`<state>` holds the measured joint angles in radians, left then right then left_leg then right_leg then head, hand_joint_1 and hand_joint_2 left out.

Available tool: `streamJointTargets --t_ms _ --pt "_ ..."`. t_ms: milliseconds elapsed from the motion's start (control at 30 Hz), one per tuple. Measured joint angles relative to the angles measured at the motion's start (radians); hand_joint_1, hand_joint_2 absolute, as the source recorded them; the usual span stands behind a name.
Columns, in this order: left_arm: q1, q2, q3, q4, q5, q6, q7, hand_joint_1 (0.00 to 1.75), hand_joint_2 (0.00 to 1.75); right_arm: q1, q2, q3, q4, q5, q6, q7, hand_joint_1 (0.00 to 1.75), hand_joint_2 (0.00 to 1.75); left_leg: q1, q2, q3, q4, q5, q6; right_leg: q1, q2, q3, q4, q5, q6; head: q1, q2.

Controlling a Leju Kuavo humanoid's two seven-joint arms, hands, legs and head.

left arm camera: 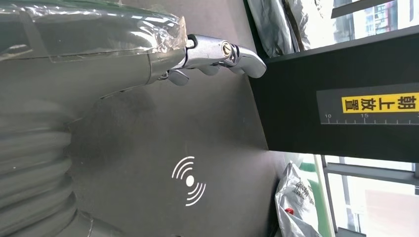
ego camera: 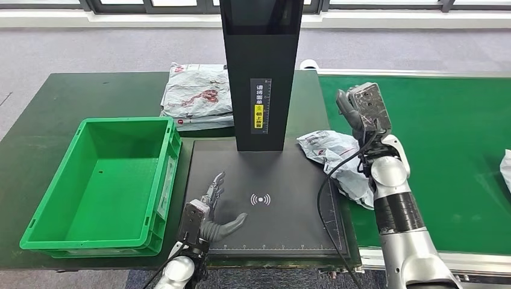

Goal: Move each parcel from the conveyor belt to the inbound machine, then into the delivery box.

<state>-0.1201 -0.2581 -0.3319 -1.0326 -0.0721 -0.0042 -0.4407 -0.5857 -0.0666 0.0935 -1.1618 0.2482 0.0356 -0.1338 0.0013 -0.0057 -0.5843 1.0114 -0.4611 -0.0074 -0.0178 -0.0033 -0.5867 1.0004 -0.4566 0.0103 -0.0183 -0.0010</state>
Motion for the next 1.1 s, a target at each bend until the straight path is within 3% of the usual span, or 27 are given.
streamJointTargets --t_ms 67,200,233,367,733,867,1100 --pt "-0.002 0.000 -0.003 0.005 0.000 -0.001 -0.001 0.00 1.75 -0.016 0.005 0.018 0.001 -0.005 -0.004 0.004 1.75 1.75 0.000 0.000 0.000 0.000 0.000 0.000 0.000 0.000 0.000 0.000 0.000 0.000 0.000 0.000" --pt "-0.003 0.000 -0.009 0.010 0.000 -0.002 -0.001 0.00 1.75 -0.058 0.016 0.054 0.012 -0.014 -0.009 0.012 0.06 1.75 0.000 0.000 0.000 0.000 0.000 0.000 0.000 0.000 0.000 0.000 0.000 0.000 0.000 0.000" --pt "-0.004 -0.001 -0.009 0.011 0.000 -0.002 -0.001 0.00 1.75 -0.072 0.019 0.066 0.018 -0.015 -0.011 0.017 0.00 1.75 0.000 0.000 0.000 0.000 0.000 0.000 0.000 0.000 0.000 0.000 0.000 0.000 0.000 0.000" --pt "-0.004 -0.001 -0.011 0.011 0.000 -0.005 0.001 0.00 1.75 -0.097 0.023 0.109 0.052 -0.026 -0.034 0.021 0.00 1.75 0.000 0.000 0.001 0.000 0.000 0.000 0.000 0.000 0.000 0.000 0.000 0.000 0.000 0.000" --pt "-0.005 -0.001 -0.012 0.018 0.003 -0.006 0.003 0.00 1.75 -0.047 0.004 0.116 0.113 -0.031 -0.079 -0.016 0.00 1.75 0.000 0.001 0.001 0.000 0.000 0.000 0.000 0.001 -0.001 -0.001 0.000 0.000 0.000 0.000" --pt "-0.004 0.000 -0.012 0.014 0.003 -0.006 0.011 0.00 1.75 0.008 -0.025 0.112 0.116 0.062 -0.155 -0.009 0.00 1.75 0.000 -0.001 0.001 0.000 0.000 0.000 0.001 -0.001 0.000 -0.001 0.000 0.000 0.000 0.000" --pt "-0.001 0.002 -0.012 -0.007 -0.001 -0.006 0.031 0.00 1.75 0.182 -0.063 0.029 0.042 0.374 -0.259 0.073 0.00 1.75 0.000 -0.001 0.000 0.000 -0.001 0.000 0.000 -0.001 -0.001 -0.001 0.000 0.000 0.000 0.000"
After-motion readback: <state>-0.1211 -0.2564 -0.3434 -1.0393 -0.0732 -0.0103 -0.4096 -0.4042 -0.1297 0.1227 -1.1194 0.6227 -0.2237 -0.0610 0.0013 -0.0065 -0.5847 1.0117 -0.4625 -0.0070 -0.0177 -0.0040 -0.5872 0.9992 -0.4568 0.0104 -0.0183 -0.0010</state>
